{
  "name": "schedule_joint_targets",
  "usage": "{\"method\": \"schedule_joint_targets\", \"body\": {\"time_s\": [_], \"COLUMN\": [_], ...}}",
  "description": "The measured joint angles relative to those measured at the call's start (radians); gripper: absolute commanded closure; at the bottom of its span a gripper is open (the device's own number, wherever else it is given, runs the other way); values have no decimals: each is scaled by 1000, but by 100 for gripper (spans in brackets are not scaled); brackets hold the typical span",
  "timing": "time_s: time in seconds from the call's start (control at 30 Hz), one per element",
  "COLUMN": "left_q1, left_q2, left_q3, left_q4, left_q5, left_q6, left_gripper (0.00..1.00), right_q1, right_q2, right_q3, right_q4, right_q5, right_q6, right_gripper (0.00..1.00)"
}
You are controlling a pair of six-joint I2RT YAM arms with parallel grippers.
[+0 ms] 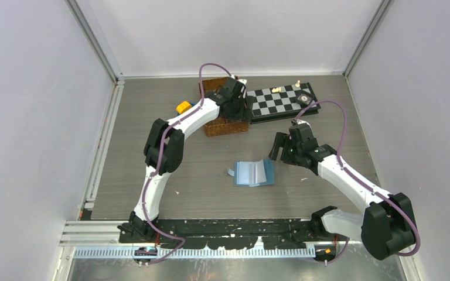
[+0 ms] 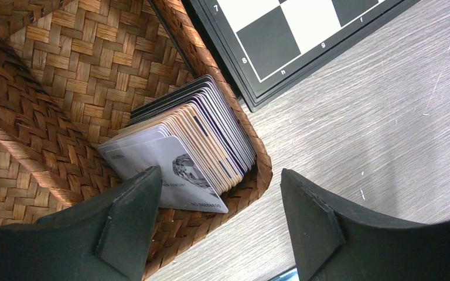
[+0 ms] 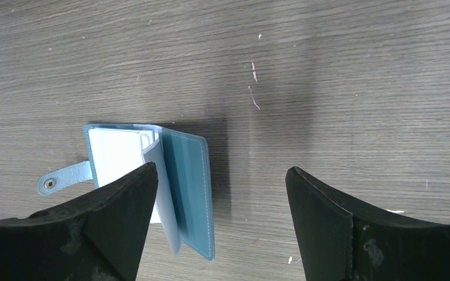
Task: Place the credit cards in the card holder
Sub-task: Pick up the credit card from the storage box.
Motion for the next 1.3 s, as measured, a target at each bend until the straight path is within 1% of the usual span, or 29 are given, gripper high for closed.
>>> {"method": "schedule_joint_targets", "body": {"time_s": [0.37,0.6,0.77,0.87,1.0,1.2,1.3], "left_q1": [0,1,10,14,21,22,23], "left_q2": [-15,-32,-37,-37,-40,-80,-111], "left_q3": [-14,-29,-38,-51,-61,-105,-130], "left_q4": [15,25,34,35,39,40,40], "left_q5": [-3,-3,-5,-5,-1,-16,-26], "left_q6": [1,-10,-18,-21,-28,-28,-28], "left_gripper": [46,56,62,69,74,83,87], "right_q1": [0,0,0,0,0,0,0], "right_q2": [0,1,3,3,3,3,3], "right_q3": [0,0,0,0,0,0,0], "right_q4": [0,0,0,0,0,0,0], "right_q5": [-8,-11,-12,-12,-12,-12,-12], "right_q6": [0,0,0,0,0,0,0], "right_gripper": [15,16,16,16,16,16,16]}}
